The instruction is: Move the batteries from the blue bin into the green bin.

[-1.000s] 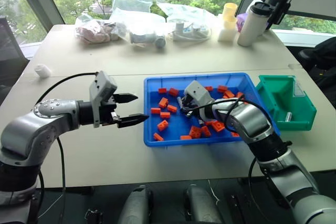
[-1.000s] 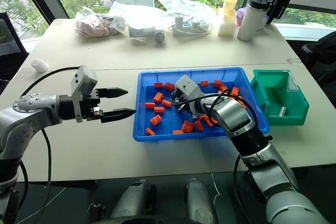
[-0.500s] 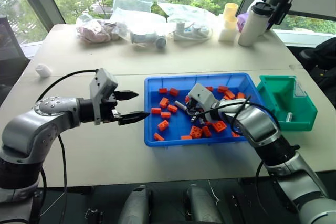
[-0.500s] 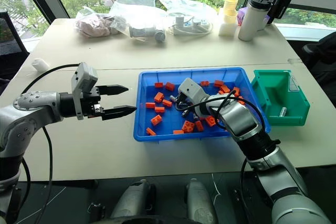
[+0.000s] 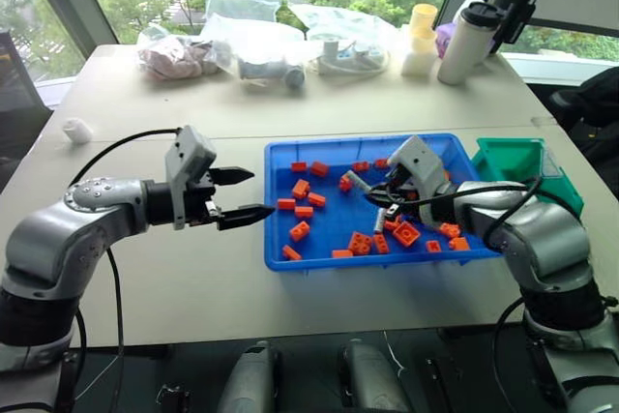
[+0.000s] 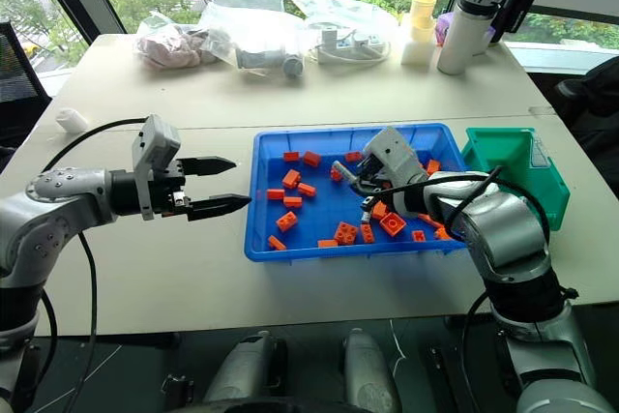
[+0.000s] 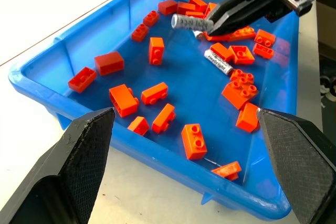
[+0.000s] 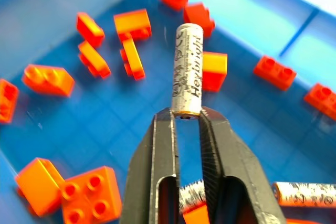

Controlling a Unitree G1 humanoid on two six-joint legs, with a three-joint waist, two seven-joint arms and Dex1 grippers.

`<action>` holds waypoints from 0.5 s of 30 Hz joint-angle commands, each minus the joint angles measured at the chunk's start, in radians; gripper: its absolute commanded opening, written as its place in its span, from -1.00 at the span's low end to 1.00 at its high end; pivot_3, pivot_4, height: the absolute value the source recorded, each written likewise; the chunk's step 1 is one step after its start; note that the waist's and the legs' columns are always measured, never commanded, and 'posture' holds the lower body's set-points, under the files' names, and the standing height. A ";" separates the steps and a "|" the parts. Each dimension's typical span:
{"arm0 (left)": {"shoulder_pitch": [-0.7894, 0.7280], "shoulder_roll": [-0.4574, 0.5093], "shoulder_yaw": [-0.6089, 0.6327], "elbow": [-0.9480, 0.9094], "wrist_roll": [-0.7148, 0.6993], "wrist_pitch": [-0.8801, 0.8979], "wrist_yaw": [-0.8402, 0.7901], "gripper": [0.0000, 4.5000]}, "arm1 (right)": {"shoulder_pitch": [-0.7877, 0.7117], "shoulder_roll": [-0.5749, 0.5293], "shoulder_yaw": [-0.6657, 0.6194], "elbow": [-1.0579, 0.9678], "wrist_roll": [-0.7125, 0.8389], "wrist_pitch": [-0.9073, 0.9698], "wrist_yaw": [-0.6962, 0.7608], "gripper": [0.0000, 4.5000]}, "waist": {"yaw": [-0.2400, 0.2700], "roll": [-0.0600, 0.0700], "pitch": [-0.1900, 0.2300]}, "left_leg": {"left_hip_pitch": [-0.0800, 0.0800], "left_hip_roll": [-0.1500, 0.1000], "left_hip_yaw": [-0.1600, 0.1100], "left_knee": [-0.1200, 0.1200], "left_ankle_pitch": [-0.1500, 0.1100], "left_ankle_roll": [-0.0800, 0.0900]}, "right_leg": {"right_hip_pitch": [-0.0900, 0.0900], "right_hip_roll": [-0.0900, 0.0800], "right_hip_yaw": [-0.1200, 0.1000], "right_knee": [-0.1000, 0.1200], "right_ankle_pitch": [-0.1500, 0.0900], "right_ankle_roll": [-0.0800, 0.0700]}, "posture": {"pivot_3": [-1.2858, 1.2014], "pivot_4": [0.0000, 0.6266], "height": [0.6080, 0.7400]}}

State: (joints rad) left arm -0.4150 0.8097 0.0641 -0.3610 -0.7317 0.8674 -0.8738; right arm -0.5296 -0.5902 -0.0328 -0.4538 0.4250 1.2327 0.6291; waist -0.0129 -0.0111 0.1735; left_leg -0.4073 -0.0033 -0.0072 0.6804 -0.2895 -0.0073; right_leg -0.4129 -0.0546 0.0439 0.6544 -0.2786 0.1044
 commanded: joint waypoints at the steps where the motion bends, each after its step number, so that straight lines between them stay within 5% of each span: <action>1: -0.050 -0.015 -0.018 0.008 0.010 -0.032 -0.027 1.00 | -0.046 -0.012 -0.192 -0.038 0.070 0.048 -0.020 -0.98 | 0.004 0.000 0.000 | 0.000 0.000 0.000 0.000 0.000 0.000 | 0.000 0.000 0.000 0.000 0.000 0.000 | 0.03 -0.52 1.00; 9: -0.186 -0.140 -0.054 0.048 0.002 -0.062 -0.017 1.00 | 0.036 -0.282 -0.437 0.166 -0.003 -0.075 -0.029 -0.98 | 0.012 0.000 0.000 | -0.001 -0.004 0.000 0.000 0.000 0.001 | 0.002 -0.004 -0.001 -0.005 0.000 0.000 | 0.03 -0.52 1.00; 15: -0.238 -0.215 -0.096 0.052 0.004 -0.065 -0.029 1.00 | 0.098 -0.378 -0.475 0.285 -0.042 -0.109 -0.056 -0.98 | -0.007 0.000 0.000 | -0.001 -0.002 0.001 0.000 -0.001 0.001 | 0.002 -0.001 0.000 -0.004 0.001 0.001 | 0.03 -0.52 1.00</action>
State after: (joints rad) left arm -0.6343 0.5985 -0.0290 -0.2940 -0.7234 0.8190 -0.8927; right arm -0.4319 -0.9486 -0.4844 -0.1818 0.3967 1.1405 0.5849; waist -0.0195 -0.0108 0.1739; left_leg -0.4076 -0.0047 -0.0056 0.6802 -0.2901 -0.0062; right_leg -0.4111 -0.0549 0.0438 0.6504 -0.2777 0.1060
